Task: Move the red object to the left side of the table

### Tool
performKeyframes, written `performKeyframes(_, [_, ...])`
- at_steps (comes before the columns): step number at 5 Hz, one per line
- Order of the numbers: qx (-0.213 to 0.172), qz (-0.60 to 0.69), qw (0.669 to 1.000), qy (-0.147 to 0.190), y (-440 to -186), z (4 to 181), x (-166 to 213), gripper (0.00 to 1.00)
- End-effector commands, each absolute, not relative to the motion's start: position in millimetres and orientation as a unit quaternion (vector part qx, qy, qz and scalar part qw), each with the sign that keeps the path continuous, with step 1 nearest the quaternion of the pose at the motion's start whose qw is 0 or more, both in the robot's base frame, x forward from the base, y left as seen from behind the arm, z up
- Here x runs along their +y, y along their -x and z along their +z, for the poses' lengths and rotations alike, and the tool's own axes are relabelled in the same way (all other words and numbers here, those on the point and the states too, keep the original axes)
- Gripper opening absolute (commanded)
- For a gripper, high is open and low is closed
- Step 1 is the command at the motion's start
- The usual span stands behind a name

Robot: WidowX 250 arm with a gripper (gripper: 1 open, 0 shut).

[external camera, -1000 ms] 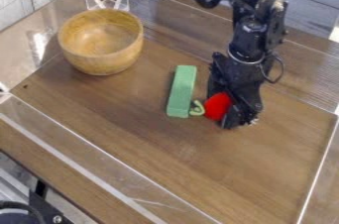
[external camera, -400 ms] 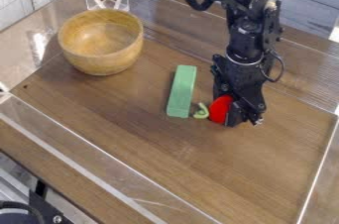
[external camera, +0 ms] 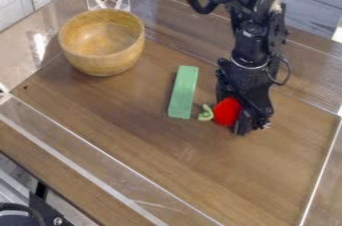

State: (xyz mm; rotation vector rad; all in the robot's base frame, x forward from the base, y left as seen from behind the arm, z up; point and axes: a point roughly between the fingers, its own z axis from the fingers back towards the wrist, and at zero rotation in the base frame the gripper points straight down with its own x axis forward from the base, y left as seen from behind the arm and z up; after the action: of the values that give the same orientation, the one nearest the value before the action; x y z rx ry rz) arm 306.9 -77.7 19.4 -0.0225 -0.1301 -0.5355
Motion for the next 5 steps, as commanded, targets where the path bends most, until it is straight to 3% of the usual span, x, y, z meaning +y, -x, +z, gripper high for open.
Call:
performKeyframes(1, [-0.075,-0.270,0.960,0.019,-308.1,27.6,-85.4,0.00])
performKeyframes(2, [-0.073,-0.269,0.960,0.025,-309.3,26.4,-84.2,1.00])
performKeyframes(3, [-0.068,-0.267,0.961,0.030,-310.3,25.4,-81.6,1.00])
performKeyframes(4, [-0.063,-0.266,0.961,0.034,-311.5,24.0,-78.5,0.00])
performKeyframes(5, [-0.057,-0.265,0.962,0.035,-312.1,22.6,-76.7,0.00])
